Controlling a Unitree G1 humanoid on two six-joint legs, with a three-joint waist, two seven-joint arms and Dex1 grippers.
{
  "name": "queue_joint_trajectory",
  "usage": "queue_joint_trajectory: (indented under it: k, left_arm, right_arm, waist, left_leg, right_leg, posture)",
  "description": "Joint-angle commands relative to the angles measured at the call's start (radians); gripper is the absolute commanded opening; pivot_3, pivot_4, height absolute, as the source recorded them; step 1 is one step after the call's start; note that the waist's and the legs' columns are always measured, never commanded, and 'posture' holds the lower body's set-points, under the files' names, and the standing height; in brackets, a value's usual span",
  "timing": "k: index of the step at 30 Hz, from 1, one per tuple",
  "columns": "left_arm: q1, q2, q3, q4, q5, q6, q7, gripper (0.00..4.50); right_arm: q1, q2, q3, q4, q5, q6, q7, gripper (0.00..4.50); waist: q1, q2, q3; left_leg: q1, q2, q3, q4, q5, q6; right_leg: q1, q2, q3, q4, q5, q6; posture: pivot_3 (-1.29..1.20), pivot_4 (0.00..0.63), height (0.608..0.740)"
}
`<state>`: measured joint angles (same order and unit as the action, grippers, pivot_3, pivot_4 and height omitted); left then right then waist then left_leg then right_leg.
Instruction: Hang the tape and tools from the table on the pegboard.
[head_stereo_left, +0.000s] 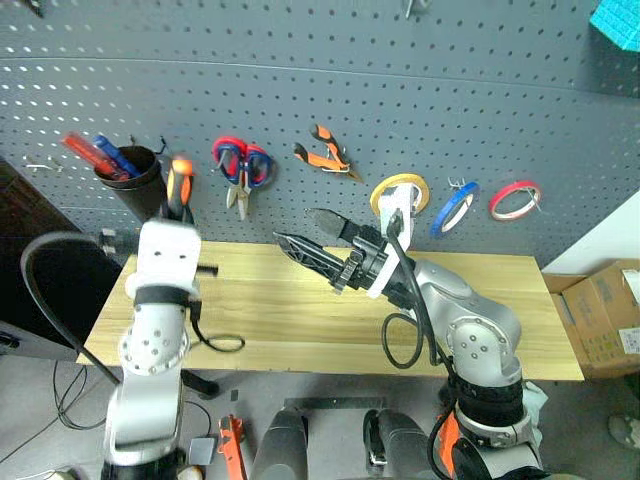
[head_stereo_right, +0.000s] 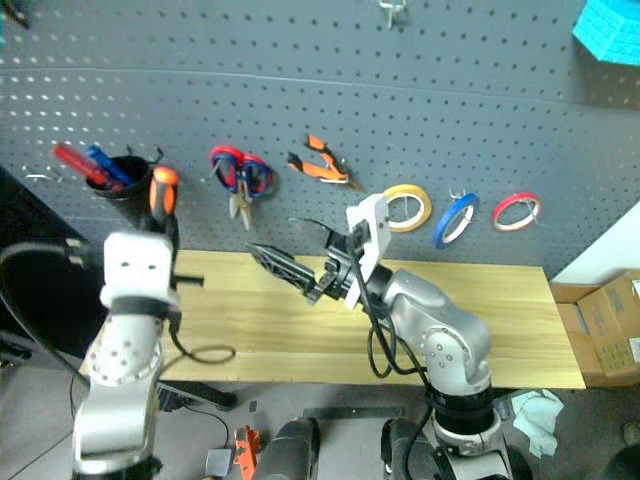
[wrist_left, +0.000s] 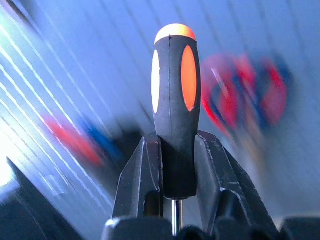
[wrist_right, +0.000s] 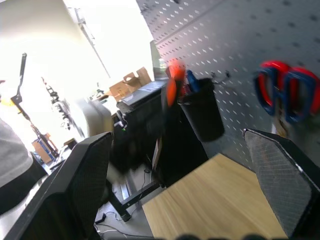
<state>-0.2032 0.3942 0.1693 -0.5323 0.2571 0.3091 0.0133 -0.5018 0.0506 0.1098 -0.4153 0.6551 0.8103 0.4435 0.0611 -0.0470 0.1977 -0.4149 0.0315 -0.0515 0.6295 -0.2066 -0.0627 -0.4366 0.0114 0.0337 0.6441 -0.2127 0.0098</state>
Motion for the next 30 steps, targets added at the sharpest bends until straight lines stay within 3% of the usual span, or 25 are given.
queue_joint_trajectory:
  k: [1, 8, 14, 21, 27, 30]
  left_arm:
    - [-0.207, 0.076, 0.052, 0.184, -0.018, -0.084, 0.001, 0.52]
    - [-0.533, 0.147, 0.090, 0.583, -0.108, -0.221, -0.013, 0.52]
    - [-0.674, 0.164, 0.108, 0.900, -0.185, -0.318, -0.031, 0.52]
    - [-0.695, 0.173, 0.132, 1.078, -0.239, -0.366, -0.026, 0.52]
    - [-0.595, 0.142, 0.191, 1.063, -0.317, -0.303, -0.002, 0.52]
    - [-0.573, 0.134, 0.197, 1.029, -0.338, -0.280, 0.004, 1.45]
  right_arm:
    - [-0.054, 0.026, 0.009, 0.051, -0.020, -0.092, 0.011, 4.50]
    - [-0.081, 0.052, 0.029, 0.127, -0.064, -0.192, 0.000, 4.50]
    - [-0.073, 0.033, 0.012, 0.139, -0.087, -0.224, -0.018, 4.50]
    - [-0.056, 0.010, 0.016, 0.124, -0.090, -0.227, -0.039, 4.50]
    - [-0.043, -0.008, 0.025, 0.113, -0.095, -0.223, -0.053, 4.50]
    - [-0.042, -0.016, 0.024, 0.115, -0.099, -0.223, -0.055, 4.50]
  waist:
    - [0.005, -0.001, -0.011]
    - [0.019, -0.005, -0.029]
    - [0.019, -0.005, -0.029]
    - [0.018, -0.006, -0.030]
    - [0.016, -0.006, -0.030]
    - [0.016, -0.007, -0.030]
  left_leg:
    - [0.001, 0.000, 0.001, 0.000, 0.000, 0.001]
    - [0.001, 0.000, 0.003, -0.001, 0.003, 0.003]
    - [-0.001, 0.000, 0.003, -0.001, 0.003, 0.003]
    - [-0.001, 0.000, 0.003, 0.000, 0.003, 0.003]
    - [0.000, 0.000, 0.003, 0.000, 0.003, 0.003]
    - [0.000, 0.000, 0.003, 0.001, 0.003, 0.003]
  right_leg:
    - [0.001, 0.000, 0.001, 0.000, 0.000, 0.001]
    - [-0.001, 0.002, 0.004, 0.000, 0.006, 0.008]
    - [-0.003, 0.001, 0.004, 0.001, 0.009, 0.003]
    - [-0.003, 0.002, 0.004, 0.003, 0.009, 0.003]
    - [-0.003, 0.002, 0.005, 0.003, 0.009, 0.002]
    - [-0.003, 0.002, 0.005, 0.004, 0.009, 0.002]
  posture:
    - [0.27, 0.067, 0.740]
    - [0.26, 0.057, 0.740]
    - [0.24, 0.064, 0.740]
    - [0.22, 0.074, 0.740]
    - [0.22, 0.084, 0.740]
    - [0.22, 0.085, 0.740]
